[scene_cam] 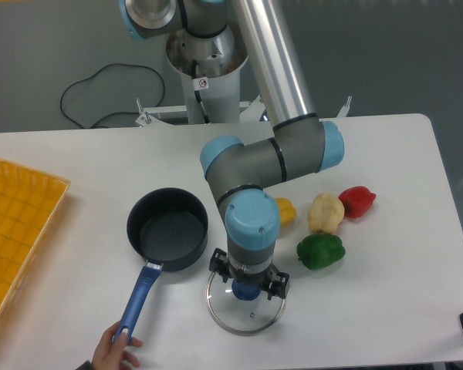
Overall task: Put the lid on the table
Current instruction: 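Open the gripper and lift away from the glass lid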
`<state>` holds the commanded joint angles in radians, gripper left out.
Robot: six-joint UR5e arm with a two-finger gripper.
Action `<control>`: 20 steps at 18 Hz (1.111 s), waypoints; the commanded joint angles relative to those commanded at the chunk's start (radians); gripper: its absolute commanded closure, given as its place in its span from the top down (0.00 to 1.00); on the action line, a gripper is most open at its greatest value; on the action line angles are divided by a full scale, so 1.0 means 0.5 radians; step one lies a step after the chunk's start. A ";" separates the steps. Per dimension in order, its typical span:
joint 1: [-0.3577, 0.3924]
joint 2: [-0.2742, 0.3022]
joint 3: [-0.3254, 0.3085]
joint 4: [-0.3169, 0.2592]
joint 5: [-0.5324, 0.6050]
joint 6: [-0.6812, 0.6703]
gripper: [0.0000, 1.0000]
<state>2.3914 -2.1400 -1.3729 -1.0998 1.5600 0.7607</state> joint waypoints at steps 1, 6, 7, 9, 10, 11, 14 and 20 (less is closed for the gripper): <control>0.006 0.028 -0.015 -0.003 0.000 0.009 0.99; 0.089 0.175 -0.126 -0.031 0.083 0.159 1.00; 0.116 0.212 -0.144 -0.064 0.083 0.187 1.00; 0.172 0.264 -0.150 -0.177 0.083 0.276 1.00; 0.205 0.291 -0.150 -0.233 0.083 0.331 1.00; 0.236 0.310 -0.153 -0.264 0.083 0.383 1.00; 0.319 0.338 -0.157 -0.325 0.086 0.509 1.00; 0.411 0.375 -0.156 -0.362 0.086 0.690 1.00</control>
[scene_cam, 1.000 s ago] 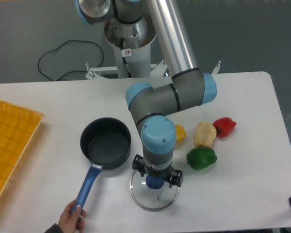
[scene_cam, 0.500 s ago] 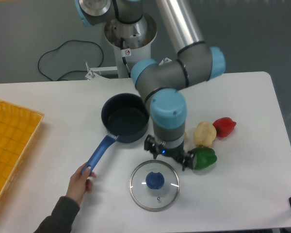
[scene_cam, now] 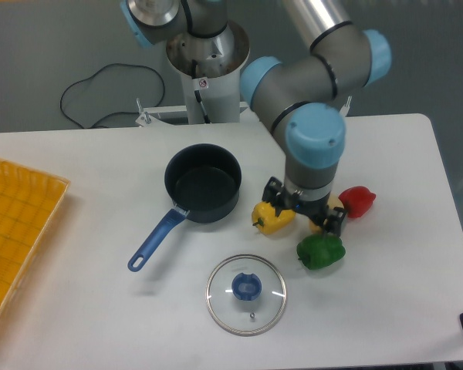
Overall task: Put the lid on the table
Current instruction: 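Open the gripper and lift away from the glass lid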
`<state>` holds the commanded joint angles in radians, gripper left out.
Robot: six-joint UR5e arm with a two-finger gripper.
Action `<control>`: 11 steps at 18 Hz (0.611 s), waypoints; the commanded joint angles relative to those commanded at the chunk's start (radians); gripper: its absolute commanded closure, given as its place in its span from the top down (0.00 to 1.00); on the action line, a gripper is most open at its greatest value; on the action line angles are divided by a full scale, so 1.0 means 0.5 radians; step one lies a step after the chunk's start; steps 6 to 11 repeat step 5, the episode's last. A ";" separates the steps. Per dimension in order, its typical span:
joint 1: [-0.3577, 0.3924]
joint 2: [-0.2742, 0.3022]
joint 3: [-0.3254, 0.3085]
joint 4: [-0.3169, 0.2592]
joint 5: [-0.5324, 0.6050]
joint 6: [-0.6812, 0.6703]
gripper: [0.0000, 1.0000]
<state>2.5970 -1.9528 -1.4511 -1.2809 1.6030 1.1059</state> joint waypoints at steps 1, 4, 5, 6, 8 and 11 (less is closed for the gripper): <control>0.003 0.003 0.003 -0.003 0.000 0.006 1.00; 0.012 0.006 0.000 -0.018 -0.003 0.037 1.00; 0.012 0.006 0.003 -0.025 -0.003 0.040 1.00; 0.012 0.006 0.003 -0.025 -0.003 0.040 1.00; 0.012 0.006 0.003 -0.025 -0.003 0.040 1.00; 0.012 0.006 0.003 -0.025 -0.003 0.040 1.00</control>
